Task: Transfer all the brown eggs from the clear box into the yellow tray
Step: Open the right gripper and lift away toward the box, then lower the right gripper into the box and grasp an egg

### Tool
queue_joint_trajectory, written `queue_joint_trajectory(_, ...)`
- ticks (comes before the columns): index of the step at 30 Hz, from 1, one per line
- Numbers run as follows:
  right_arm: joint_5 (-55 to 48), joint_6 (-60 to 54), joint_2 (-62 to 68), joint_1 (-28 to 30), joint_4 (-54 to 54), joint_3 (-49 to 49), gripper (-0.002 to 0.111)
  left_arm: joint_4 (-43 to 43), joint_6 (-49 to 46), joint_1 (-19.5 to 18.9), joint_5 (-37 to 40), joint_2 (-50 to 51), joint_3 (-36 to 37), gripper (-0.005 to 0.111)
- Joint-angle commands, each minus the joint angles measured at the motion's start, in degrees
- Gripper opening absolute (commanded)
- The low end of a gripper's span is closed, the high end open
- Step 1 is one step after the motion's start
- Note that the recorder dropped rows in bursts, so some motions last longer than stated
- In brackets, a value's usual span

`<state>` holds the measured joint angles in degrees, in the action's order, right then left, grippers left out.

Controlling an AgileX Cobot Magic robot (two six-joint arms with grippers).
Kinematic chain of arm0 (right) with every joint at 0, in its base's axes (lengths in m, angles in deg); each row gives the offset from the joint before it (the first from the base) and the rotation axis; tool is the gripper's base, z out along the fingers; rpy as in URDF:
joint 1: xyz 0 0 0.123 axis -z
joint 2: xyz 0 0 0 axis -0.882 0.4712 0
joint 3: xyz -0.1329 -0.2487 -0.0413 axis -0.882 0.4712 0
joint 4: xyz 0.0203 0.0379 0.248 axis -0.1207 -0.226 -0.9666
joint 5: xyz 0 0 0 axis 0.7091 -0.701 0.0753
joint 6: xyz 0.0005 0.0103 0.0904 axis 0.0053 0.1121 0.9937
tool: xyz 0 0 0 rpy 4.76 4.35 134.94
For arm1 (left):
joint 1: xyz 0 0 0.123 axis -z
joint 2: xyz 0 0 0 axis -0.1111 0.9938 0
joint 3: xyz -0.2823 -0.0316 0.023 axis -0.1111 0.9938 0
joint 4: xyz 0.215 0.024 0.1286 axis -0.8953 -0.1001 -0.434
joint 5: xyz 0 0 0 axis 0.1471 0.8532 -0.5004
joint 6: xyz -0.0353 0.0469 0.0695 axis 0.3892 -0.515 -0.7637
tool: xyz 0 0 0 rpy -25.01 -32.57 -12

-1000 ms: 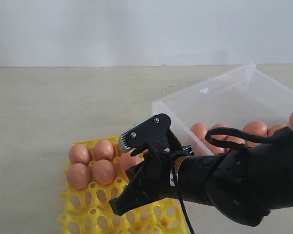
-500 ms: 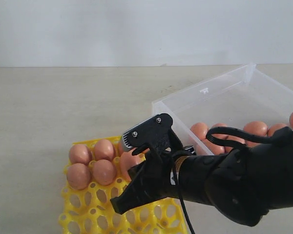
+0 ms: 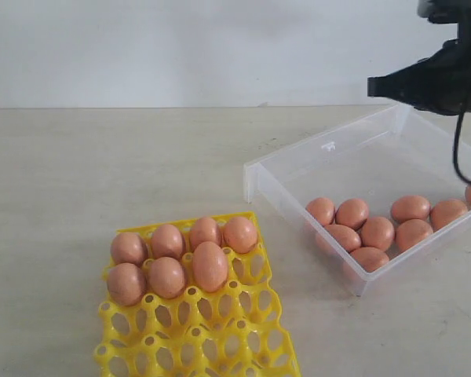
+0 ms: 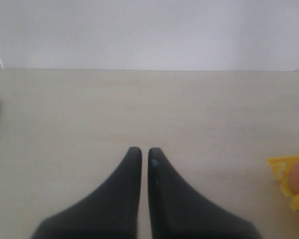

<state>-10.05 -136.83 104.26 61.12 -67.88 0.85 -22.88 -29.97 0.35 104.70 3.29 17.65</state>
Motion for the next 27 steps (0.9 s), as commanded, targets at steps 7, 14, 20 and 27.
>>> queue_joint_trajectory(7,-58.6,0.5,16.8,9.1,18.1,-25.9,0.004,0.3,-0.4,-0.2,-0.4,-0.1,-0.1,0.004)
queue_joint_trajectory(14,-56.9,6.3,20.2,3.6,26.3,-26.8,0.048,0.3,-0.4,-0.2,-0.4,-0.1,-0.1,0.004)
queue_joint_trajectory(20,-55.7,9.6,20.5,2.9,25.8,-26.9,0.051,0.3,-0.4,-0.2,-0.4,-0.1,-0.1,0.004)
queue_joint_trajectory(27,-54.1,12.3,20.5,2.9,35.1,-26.9,0.051,0.3,-0.4,-0.2,-0.4,-0.1,-0.1,0.004)
